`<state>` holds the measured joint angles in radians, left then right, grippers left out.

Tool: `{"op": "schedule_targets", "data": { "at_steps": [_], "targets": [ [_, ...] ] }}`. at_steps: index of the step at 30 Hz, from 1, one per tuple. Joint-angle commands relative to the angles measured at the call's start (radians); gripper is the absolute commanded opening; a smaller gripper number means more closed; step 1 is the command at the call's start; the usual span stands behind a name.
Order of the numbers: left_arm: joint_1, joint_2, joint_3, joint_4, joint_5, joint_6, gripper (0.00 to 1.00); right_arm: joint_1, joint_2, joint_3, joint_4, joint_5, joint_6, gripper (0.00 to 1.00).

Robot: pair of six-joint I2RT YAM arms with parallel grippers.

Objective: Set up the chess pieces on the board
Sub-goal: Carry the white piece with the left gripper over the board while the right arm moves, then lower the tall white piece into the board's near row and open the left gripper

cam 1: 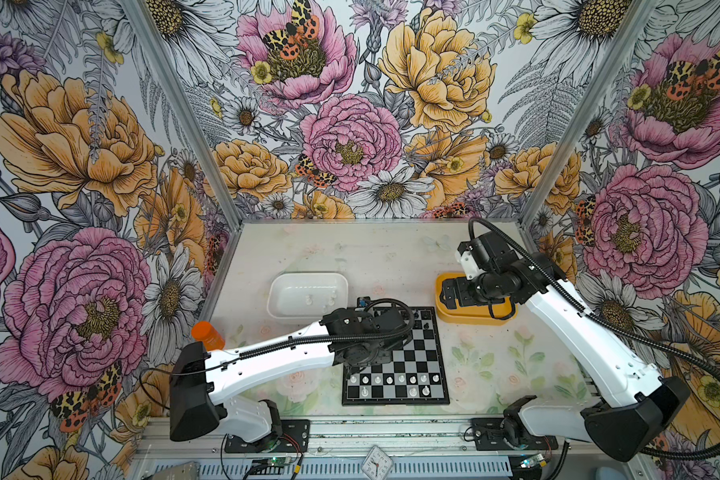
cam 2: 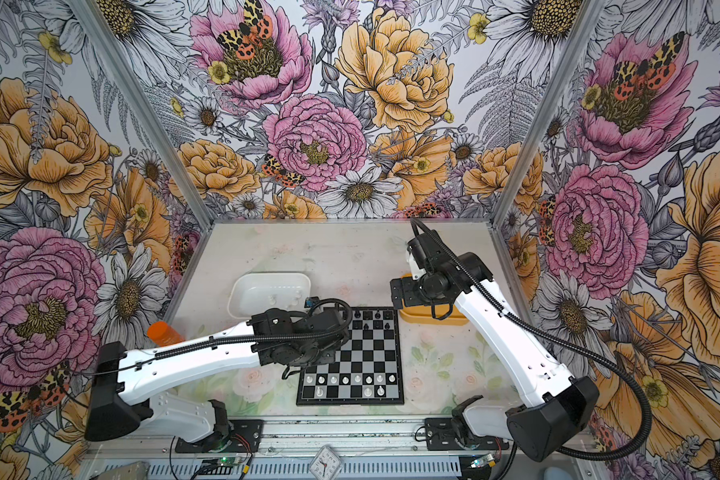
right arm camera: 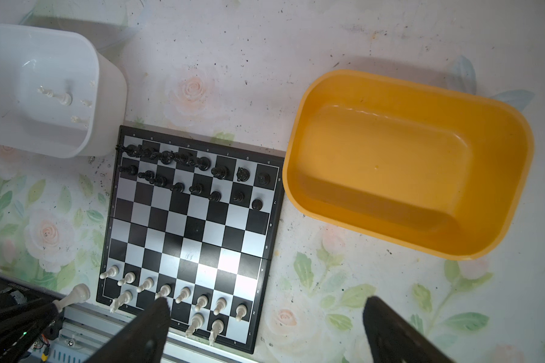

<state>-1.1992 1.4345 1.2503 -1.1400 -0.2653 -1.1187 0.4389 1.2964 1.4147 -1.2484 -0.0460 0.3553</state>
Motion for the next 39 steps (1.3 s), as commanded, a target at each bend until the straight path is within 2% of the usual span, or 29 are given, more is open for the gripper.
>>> {"op": "schedule_targets", "data": {
  "at_steps": [1,6,15,26,39],
  "targets": [
    [-0.026,0.046,0.045,0.001,0.01,0.014,0.12,-0.005,-0.042,-0.027,-0.025,0.024,0.022,0.98],
    [-0.06,0.107,0.075,0.009,0.02,0.02,0.12,-0.007,-0.084,-0.061,-0.04,0.032,0.032,0.98],
    [-0.11,0.184,0.081,0.073,0.107,0.049,0.12,-0.032,-0.152,-0.123,-0.05,0.024,0.059,0.98],
    [-0.123,0.155,-0.011,0.188,0.17,0.068,0.15,-0.067,-0.166,-0.125,-0.068,0.014,0.047,0.98],
    [-0.173,0.223,0.003,0.187,0.185,0.112,0.12,-0.077,-0.158,-0.115,-0.09,0.021,0.037,0.98]
  ]
}}
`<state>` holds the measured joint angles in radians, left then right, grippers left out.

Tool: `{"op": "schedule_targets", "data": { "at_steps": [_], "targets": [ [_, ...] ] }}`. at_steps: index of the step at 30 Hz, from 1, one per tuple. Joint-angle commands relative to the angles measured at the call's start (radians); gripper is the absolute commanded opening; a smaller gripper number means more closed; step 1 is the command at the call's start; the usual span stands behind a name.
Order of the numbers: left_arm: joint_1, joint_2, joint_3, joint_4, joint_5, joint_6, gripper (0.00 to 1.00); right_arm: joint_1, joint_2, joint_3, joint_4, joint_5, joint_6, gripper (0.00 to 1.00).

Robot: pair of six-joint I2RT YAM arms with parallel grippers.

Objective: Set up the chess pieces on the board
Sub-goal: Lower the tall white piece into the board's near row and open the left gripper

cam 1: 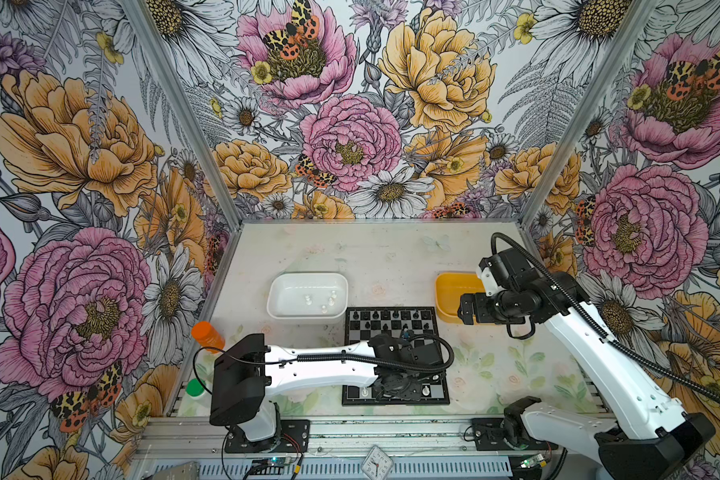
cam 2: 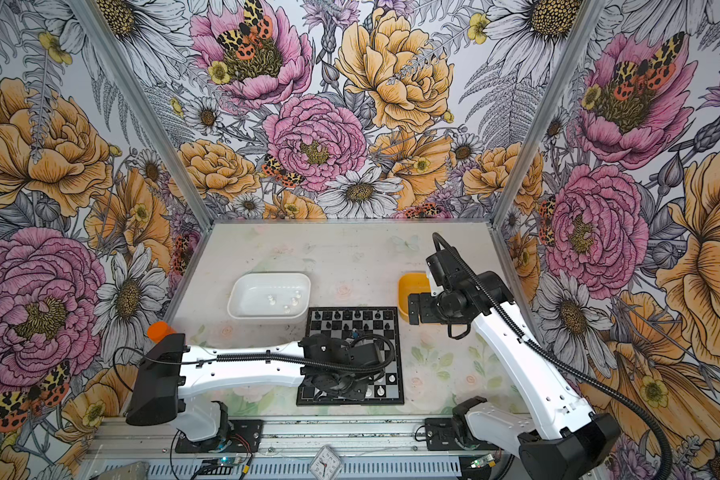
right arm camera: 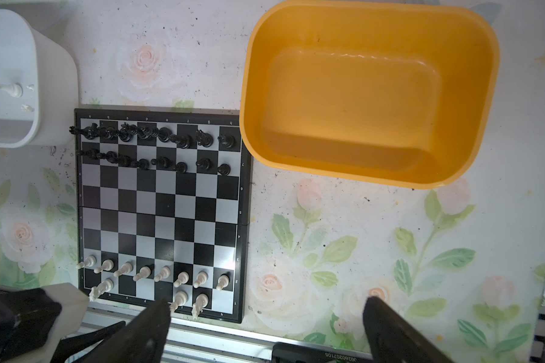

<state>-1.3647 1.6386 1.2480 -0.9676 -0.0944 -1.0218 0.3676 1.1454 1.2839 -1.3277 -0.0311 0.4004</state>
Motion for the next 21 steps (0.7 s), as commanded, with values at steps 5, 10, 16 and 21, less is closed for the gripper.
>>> {"op": "schedule_targets", "data": {
  "at_steps": [5,10,16,21],
  "targets": [
    [-0.015,0.036,0.009,0.015,-0.005,0.02,0.12,-0.008,-0.015,0.015,-0.019,0.019,-0.005,0.98],
    [-0.011,0.06,0.025,0.015,-0.015,0.039,0.12,-0.009,-0.03,0.014,-0.032,0.028,0.0,0.98],
    [-0.01,0.085,0.035,0.015,-0.025,0.049,0.12,-0.013,-0.038,0.019,-0.046,0.042,-0.005,0.98],
    [-0.006,0.095,0.04,0.015,-0.036,0.051,0.12,-0.016,-0.044,0.017,-0.048,0.042,-0.009,0.98]
  ]
}}
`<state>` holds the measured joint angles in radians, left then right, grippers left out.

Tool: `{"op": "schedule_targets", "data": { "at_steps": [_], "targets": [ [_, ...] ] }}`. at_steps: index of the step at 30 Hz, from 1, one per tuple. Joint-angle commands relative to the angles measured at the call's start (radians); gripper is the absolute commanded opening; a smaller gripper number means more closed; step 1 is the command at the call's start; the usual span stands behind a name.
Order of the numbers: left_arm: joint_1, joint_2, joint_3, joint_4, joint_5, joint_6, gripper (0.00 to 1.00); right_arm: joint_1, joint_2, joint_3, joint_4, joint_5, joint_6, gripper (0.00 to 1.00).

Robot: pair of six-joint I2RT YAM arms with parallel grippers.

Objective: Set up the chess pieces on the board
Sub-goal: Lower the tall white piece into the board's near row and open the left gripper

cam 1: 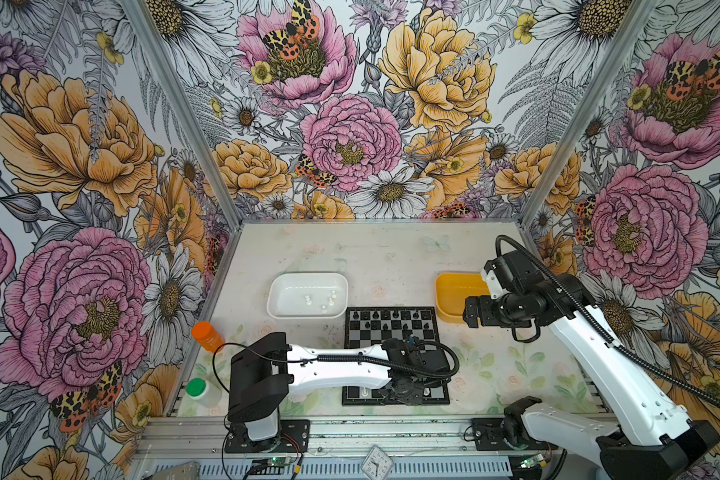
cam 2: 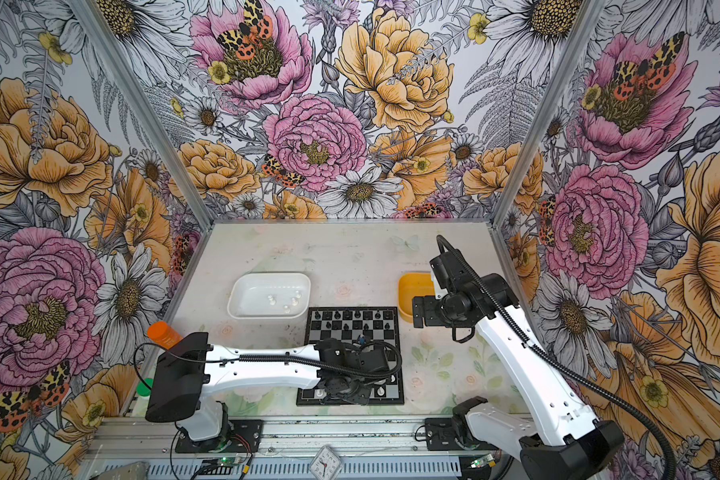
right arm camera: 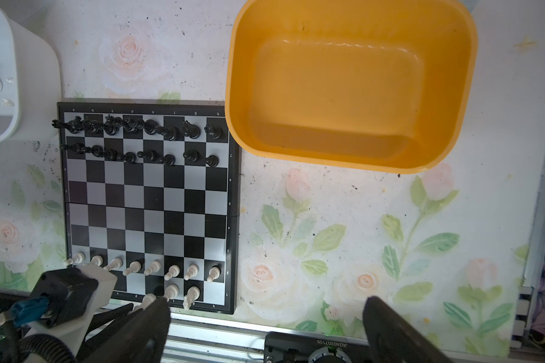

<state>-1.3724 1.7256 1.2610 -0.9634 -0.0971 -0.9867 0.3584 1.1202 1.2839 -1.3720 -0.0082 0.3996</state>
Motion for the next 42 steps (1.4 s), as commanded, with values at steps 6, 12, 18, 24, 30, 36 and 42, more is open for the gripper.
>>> {"op": "schedule_targets", "data": {
  "at_steps": [6,12,18,24,30,36,42],
  "targets": [
    [0.009,0.024,0.041,0.011,-0.036,0.025,0.12,-0.012,-0.026,0.018,-0.016,0.023,-0.014,0.98],
    [0.009,0.032,0.042,0.011,-0.039,0.026,0.12,-0.018,-0.028,0.023,-0.021,0.028,-0.022,0.98],
    [0.016,0.035,0.044,0.011,-0.054,0.026,0.12,-0.021,-0.03,0.025,-0.023,0.026,-0.025,0.98],
    [0.029,0.03,0.04,0.011,-0.056,0.036,0.13,-0.024,-0.034,0.03,-0.027,0.025,-0.026,0.98],
    [0.033,0.025,0.032,0.009,-0.047,0.037,0.14,-0.027,-0.03,0.032,-0.027,0.026,-0.028,0.98],
    [0.03,0.025,0.026,0.009,-0.041,0.033,0.16,-0.029,-0.028,0.025,-0.027,0.024,-0.027,0.98],
    [0.029,0.016,0.023,0.009,-0.047,0.033,0.3,-0.03,-0.027,0.023,-0.027,0.016,-0.025,0.98]
  ]
}}
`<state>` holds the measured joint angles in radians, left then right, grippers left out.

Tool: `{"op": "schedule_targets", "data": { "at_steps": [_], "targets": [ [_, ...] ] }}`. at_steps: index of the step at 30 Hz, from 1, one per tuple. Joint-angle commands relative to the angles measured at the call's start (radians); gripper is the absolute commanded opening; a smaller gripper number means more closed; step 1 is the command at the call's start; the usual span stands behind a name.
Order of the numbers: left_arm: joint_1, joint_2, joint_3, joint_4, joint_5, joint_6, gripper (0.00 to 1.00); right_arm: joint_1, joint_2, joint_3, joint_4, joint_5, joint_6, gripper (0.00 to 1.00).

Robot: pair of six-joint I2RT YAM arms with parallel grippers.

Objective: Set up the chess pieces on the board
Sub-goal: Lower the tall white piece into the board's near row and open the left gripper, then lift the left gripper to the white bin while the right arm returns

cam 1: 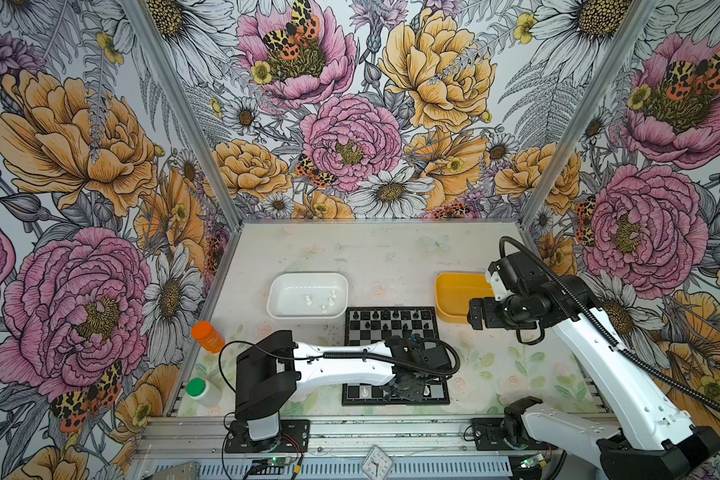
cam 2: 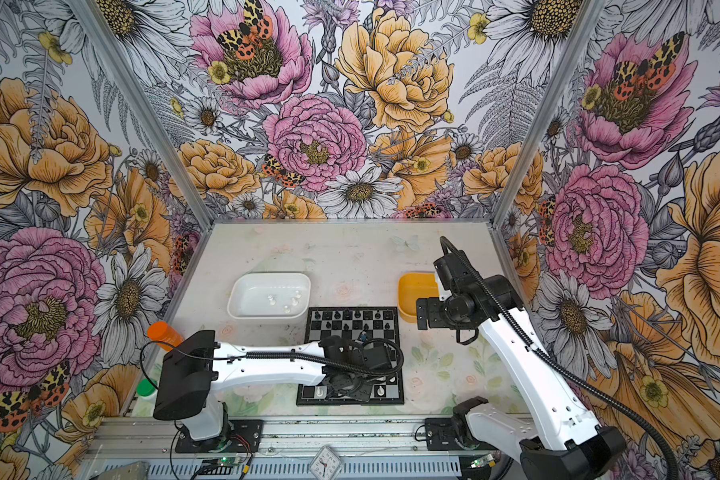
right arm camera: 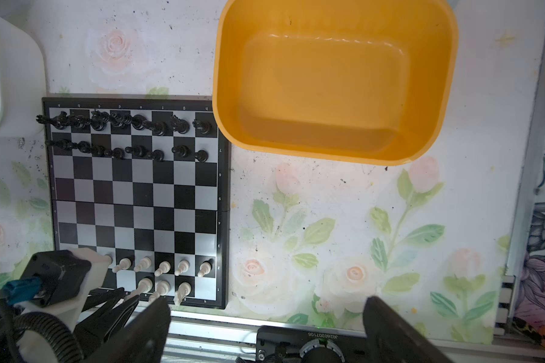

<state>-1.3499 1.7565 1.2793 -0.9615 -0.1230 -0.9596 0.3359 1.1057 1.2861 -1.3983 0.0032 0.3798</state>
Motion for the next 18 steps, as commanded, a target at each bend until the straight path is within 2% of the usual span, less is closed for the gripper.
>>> {"op": "schedule_targets", "data": {
  "at_steps": [1,8,12,18],
  "targets": [
    [0.006,-0.018,0.005,0.007,-0.023,0.003,0.31,-0.007,-0.013,0.019,-0.001,0.004,-0.004,0.98],
    [0.009,-0.054,0.005,0.003,-0.027,-0.005,0.34,-0.007,-0.003,0.027,0.001,0.0,-0.005,0.98],
    [0.015,-0.112,0.022,-0.024,-0.045,0.012,0.41,-0.007,0.017,0.049,0.011,-0.004,-0.014,0.98],
    [0.129,-0.251,0.058,-0.102,-0.078,0.039,0.47,-0.008,0.062,0.106,0.03,-0.011,-0.028,0.98]
  ]
}}
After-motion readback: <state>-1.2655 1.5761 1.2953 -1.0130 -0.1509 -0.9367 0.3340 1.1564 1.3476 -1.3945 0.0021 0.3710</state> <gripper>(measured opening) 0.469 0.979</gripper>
